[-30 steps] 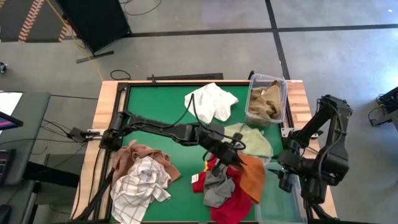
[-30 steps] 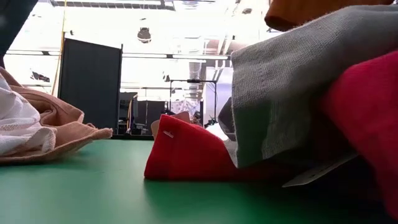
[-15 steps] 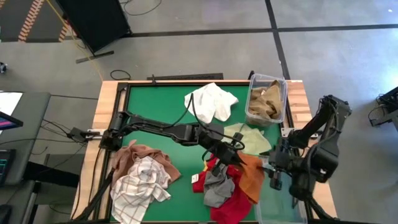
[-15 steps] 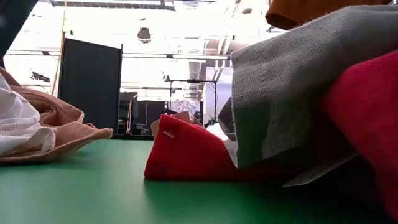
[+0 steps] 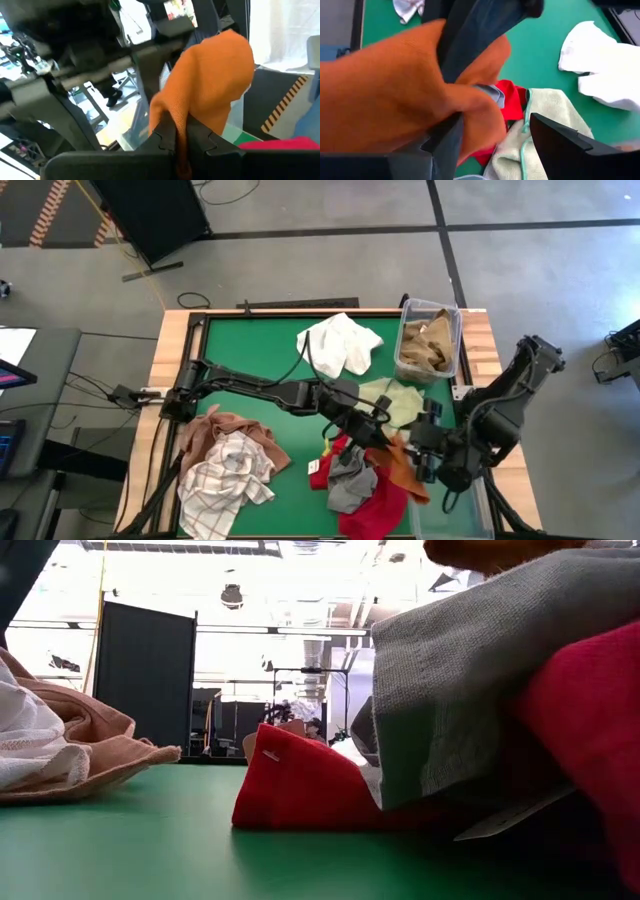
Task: Sort towels by color in basket
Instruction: Put the orange towel into the bottom transparent bin
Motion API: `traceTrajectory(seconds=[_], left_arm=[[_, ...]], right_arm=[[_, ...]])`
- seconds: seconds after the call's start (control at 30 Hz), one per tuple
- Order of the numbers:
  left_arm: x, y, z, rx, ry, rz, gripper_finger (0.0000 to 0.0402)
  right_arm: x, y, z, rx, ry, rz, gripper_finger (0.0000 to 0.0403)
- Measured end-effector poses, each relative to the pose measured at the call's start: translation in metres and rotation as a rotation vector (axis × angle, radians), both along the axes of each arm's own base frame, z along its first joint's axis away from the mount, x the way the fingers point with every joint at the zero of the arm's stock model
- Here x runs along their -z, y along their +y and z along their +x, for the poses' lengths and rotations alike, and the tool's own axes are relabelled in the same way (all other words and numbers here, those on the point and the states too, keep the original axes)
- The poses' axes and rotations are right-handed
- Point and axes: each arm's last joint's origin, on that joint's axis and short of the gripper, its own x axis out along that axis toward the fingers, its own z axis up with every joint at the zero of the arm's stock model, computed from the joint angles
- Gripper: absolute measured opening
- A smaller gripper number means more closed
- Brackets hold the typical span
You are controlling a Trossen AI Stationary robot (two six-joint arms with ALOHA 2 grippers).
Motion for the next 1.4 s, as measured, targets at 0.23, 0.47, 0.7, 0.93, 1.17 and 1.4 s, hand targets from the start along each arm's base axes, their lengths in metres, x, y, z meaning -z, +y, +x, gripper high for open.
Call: traceTrajectory(seconds=[0.23,0.47,0.7,0.93,1.17,1.4], left_arm=[[0.0,0.0,0.0,-0.005,-0.022,0.028,0.0004],[0.003,0.001,-0.001,-0.008,-0.001,0.083,0.002],[0.008,0.002,-0.001,-0.084,0.04,0.118,0.0076],[0.01,0.004,-0.001,-0.119,0.058,0.146,0.0132],[0.026,0.005,-0.006,-0.121,0.228,0.199,0.0154],[0.05,0.012,-0.021,-0.131,0.523,0.244,0.0156]], right_arm=[[0.006,0.007,0.015,-0.08,-0.006,-0.067,0.0255],[0.009,0.004,0.014,-0.081,0.038,-0.111,0.0104],[0.011,0.002,0.001,-0.056,0.117,-0.137,0.0015],[-0.004,0.002,-0.027,0.034,0.181,-0.105,0.0012],[-0.006,0.016,-0.036,0.075,0.147,0.035,0.0044],[0.011,0.028,0.001,0.039,0.113,0.012,0.0203]])
